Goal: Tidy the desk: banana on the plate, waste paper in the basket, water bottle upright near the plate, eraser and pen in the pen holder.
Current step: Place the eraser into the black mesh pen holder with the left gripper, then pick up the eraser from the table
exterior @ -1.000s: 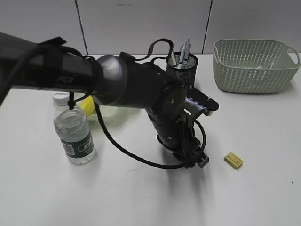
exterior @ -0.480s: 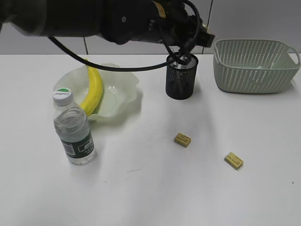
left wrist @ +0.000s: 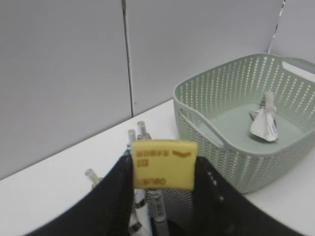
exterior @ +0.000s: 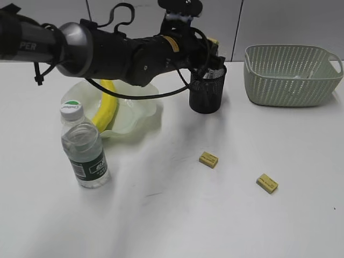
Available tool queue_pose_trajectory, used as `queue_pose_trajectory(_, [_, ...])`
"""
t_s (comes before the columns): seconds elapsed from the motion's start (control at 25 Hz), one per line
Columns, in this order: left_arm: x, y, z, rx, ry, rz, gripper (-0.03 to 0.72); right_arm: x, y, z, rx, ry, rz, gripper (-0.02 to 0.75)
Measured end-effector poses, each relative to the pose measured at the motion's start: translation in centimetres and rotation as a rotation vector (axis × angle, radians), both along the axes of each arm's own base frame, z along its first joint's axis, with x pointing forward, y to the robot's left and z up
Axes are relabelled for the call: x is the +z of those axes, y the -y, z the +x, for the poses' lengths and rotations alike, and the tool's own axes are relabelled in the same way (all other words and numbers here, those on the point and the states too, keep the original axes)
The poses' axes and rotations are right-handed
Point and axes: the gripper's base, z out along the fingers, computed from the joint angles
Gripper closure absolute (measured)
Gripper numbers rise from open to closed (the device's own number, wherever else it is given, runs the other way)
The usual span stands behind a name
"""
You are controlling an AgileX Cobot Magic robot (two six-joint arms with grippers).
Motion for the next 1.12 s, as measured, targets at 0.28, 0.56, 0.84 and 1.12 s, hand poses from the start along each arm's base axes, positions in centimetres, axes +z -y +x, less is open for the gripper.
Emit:
queue_pose_trajectory(0.28, [0.5, -0.5, 0.7, 0.018, 0.055, -0.044, 0.266, 0.0, 0.0, 0.0, -0.002, 0.001, -0.002, 0.367])
queue_pose_trajectory(0.56, [0.6, -0.6, 0.6, 0.018, 0.031, -0.026, 0.217, 0.0, 0.0, 0.0, -0.002, 0.001, -0.002, 0.366])
queue_pose_trajectory(0.84, [6.9, -3.0, -2.4, -0.002, -0.126, 0.161, 0.342, 0.0, 0.0, 0.0, -0.002, 0.001, -0.003, 0.366])
queue_pose_trajectory(1.12, [12.5, -10.1, -11.1, 0.001, -0.198, 0.252, 0.407, 0.0, 0.0, 0.0, -0.002, 0.001, -0.003, 0.366])
